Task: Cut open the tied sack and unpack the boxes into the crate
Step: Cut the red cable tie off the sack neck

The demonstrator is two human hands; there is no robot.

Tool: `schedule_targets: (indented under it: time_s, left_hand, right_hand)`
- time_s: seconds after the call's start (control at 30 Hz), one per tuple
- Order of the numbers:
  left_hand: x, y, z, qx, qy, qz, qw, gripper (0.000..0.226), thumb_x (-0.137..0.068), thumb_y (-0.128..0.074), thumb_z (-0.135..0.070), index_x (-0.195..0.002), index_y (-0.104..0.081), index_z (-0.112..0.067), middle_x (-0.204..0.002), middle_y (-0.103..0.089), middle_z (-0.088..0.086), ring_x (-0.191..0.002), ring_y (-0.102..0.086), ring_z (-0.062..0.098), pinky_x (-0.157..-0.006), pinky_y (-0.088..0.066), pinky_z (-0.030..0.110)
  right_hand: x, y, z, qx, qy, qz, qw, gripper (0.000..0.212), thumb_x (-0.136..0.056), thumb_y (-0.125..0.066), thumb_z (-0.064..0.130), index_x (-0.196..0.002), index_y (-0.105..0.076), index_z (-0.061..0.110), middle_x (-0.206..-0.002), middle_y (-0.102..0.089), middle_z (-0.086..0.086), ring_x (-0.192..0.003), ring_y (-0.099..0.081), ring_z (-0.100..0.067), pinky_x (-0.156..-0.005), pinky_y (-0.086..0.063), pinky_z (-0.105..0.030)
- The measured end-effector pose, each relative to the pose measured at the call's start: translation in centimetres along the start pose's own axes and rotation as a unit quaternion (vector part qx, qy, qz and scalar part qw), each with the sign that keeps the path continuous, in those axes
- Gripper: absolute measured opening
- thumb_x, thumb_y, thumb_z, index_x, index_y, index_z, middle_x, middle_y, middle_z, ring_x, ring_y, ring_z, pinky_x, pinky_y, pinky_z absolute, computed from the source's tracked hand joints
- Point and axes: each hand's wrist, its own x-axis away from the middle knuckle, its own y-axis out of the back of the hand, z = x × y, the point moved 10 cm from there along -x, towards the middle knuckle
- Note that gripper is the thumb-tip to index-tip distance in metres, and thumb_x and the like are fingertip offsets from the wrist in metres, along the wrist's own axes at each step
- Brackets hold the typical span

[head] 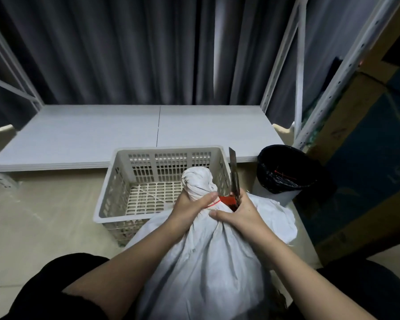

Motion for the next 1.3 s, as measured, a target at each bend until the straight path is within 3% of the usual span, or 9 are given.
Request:
schedule_targets:
  time_s: [0.37, 0.5, 0.57, 0.67, 0.83, 0.93, 1.03, 1.13, 1.3]
  left_hand:
    - [-1.2, -0.2, 3.9, 0.068, 0.167, -0.02, 0.983, 0.04, -0.083, -0.066, -0.038, -0.107, -0.071, -0.006, -0.102, -0.074, 0.015, -0.095, -0.071, 0.029, -0.091, -0.055, 0.04]
    - [-1.4, -0.5, 3.4, 0.067, 0.147, -0.025, 0.987, 0.037, -0.085, -0.063, -0.036, -0.11, -0.069, -0.008, -0.101, -0.074, 0.014, -0.092, -0.072, 0.026, -0.075, -0.057, 0.029]
    - [-1.3, -0.2, 3.4, 0.066, 0.141, -0.048, 0.987, 0.036, -0.085, -0.064, -0.035, -0.108, -0.07, -0.007, -0.099, -0.075, 0.012, -0.088, -0.073, 0.023, -0.064, -0.056, 0.022]
    - [-1.3, -0.1, 3.4, 0.065, 0.145, -0.053, 0.986, 0.035, -0.085, -0.064, -0.035, -0.108, -0.069, -0.009, -0.097, -0.075, 0.009, -0.085, -0.073, 0.02, -0.061, -0.055, 0.02]
    - [-0.9, 0.1, 3.4, 0.049, 0.152, -0.063, 0.985, 0.037, -0.084, -0.065, -0.037, -0.109, -0.068, -0.01, -0.096, -0.075, 0.008, -0.087, -0.072, 0.021, -0.067, -0.054, 0.025]
    - [-1.0, 0.3, 3.2, 0.031, 0.138, -0.072, 0.987, 0.036, -0.083, -0.066, -0.038, -0.105, -0.068, -0.01, -0.091, -0.075, 0.005, -0.086, -0.071, 0.018, -0.071, -0.053, 0.026]
    - [-0.9, 0.7, 3.1, 0.002, 0.129, -0.091, 0.987, 0.036, -0.081, -0.067, -0.042, -0.099, -0.068, -0.011, -0.09, -0.073, 0.004, -0.086, -0.068, 0.019, -0.075, -0.052, 0.028]
    - [-0.9, 0.7, 3.2, 0.01, 0.137, -0.077, 0.988, 0.039, -0.082, -0.067, -0.04, -0.107, -0.068, -0.01, -0.099, -0.074, 0.007, -0.093, -0.069, 0.022, -0.083, -0.052, 0.031]
    - [-0.7, 0.5, 3.0, 0.022, 0.132, -0.07, 0.989, 0.038, -0.084, -0.067, -0.038, -0.109, -0.068, -0.01, -0.099, -0.074, 0.007, -0.091, -0.07, 0.021, -0.081, -0.054, 0.03]
  right_hand:
    - [-0.4, 0.3, -1.5, 0.086, 0.047, -0.075, 0.992, 0.055, -0.073, -0.081, 0.023, -0.11, -0.042, 0.014, -0.099, -0.057, 0.016, -0.089, -0.055, 0.014, -0.074, -0.041, -0.005]
    - [0.0, 0.7, -1.3, 0.113, 0.063, -0.104, 0.986, 0.059, -0.07, -0.082, 0.033, -0.11, -0.042, 0.017, -0.102, -0.053, 0.015, -0.095, -0.052, 0.007, -0.08, -0.042, -0.014]
    - [0.2, 1.4, -1.3, 0.066, 0.052, -0.106, 0.991, 0.045, -0.076, -0.07, 0.041, -0.105, -0.042, 0.021, -0.101, -0.055, 0.011, -0.094, -0.055, 0.002, -0.084, -0.043, -0.023]
    - [1.0, 3.7, 0.3, -0.037, 0.071, -0.148, 0.986, 0.01, -0.091, -0.047, 0.025, -0.095, -0.04, 0.019, -0.09, -0.055, 0.006, -0.079, -0.055, -0.001, -0.079, -0.043, -0.031]
    - [4.8, 6.4, 6.4, 0.054, 0.156, -0.202, 0.965, 0.008, -0.099, -0.044, 0.012, -0.096, -0.048, 0.018, -0.07, -0.055, 0.0, -0.058, -0.054, -0.01, -0.058, -0.047, -0.023]
    - [6.3, 2.7, 4.1, -0.093, 0.055, -0.031, 0.994, 0.008, -0.092, -0.056, 0.019, -0.095, -0.059, 0.012, -0.057, -0.048, -0.001, -0.043, -0.043, -0.012, -0.042, -0.039, -0.021]
    - [9.0, -3.1, -0.8, -0.231, -0.107, 0.104, 0.961, 0.031, -0.083, -0.056, 0.032, -0.096, -0.059, 0.004, -0.052, -0.04, -0.002, -0.034, -0.029, -0.01, -0.034, -0.027, -0.015]
    - [9.8, -4.3, -3.3, -0.267, -0.127, 0.072, 0.952, 0.047, -0.078, -0.062, 0.04, -0.096, -0.048, -0.001, -0.044, -0.041, -0.006, -0.026, -0.024, -0.01, -0.033, -0.02, -0.01]
    - [9.5, -2.3, -5.0, -0.196, -0.119, -0.016, 0.973, 0.023, -0.099, -0.04, 0.017, -0.086, -0.048, 0.0, -0.052, -0.055, -0.014, -0.023, -0.03, -0.012, -0.03, -0.02, -0.011]
